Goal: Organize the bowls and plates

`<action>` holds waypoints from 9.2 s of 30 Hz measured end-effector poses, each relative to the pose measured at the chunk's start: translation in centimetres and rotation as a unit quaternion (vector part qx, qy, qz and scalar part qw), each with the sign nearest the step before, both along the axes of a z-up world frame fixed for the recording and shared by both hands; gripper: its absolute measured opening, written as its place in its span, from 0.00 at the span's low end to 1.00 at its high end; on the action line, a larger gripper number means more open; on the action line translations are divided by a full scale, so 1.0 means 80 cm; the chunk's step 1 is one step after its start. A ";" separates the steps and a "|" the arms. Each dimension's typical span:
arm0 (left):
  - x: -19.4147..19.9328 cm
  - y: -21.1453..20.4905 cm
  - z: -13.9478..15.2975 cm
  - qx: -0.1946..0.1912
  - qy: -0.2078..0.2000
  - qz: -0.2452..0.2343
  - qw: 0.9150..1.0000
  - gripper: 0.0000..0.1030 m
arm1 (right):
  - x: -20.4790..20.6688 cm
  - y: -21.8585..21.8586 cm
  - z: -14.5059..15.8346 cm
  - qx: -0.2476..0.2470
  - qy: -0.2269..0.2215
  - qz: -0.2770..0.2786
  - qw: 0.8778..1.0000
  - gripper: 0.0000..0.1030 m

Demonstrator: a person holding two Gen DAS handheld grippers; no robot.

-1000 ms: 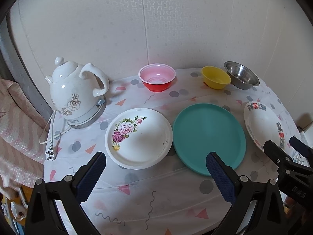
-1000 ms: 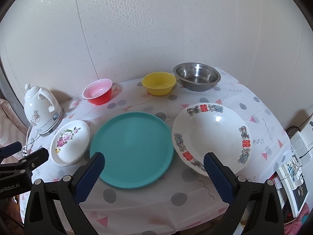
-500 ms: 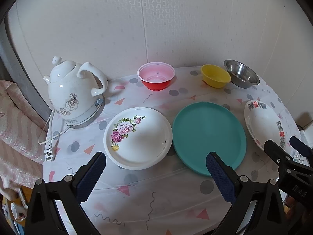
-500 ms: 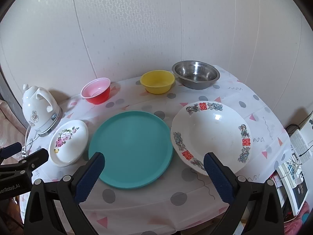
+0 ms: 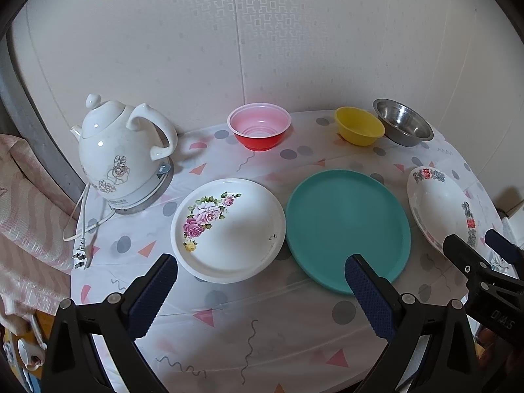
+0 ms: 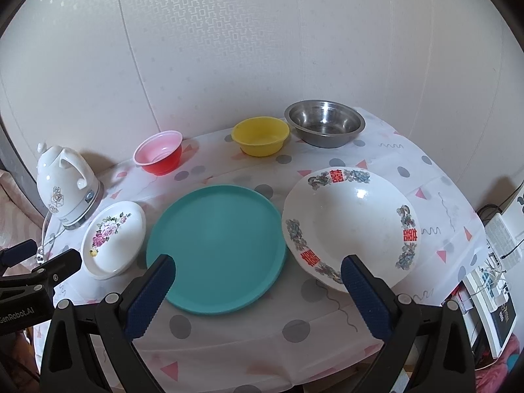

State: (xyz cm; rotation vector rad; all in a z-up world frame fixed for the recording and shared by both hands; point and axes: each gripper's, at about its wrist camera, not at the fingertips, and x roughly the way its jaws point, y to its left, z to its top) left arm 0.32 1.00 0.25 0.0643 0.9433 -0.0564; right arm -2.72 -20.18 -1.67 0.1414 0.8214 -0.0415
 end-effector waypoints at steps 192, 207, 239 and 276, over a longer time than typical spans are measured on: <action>0.134 -0.047 -0.104 -0.121 0.126 0.011 0.985 0.34 | 0.154 -0.082 -0.107 0.206 0.061 0.242 0.946 0.15; 0.131 -0.053 -0.127 -0.084 0.140 0.016 0.986 0.34 | 0.177 -0.071 -0.120 0.191 0.077 0.248 0.946 0.16; 0.112 -0.053 -0.123 -0.084 0.130 0.000 0.988 0.36 | 0.162 -0.094 -0.120 0.153 0.088 0.197 0.964 0.16; 0.048 0.139 -0.110 -0.168 0.088 0.244 0.951 0.80 | 0.208 0.029 -0.052 0.198 0.063 0.293 0.933 0.31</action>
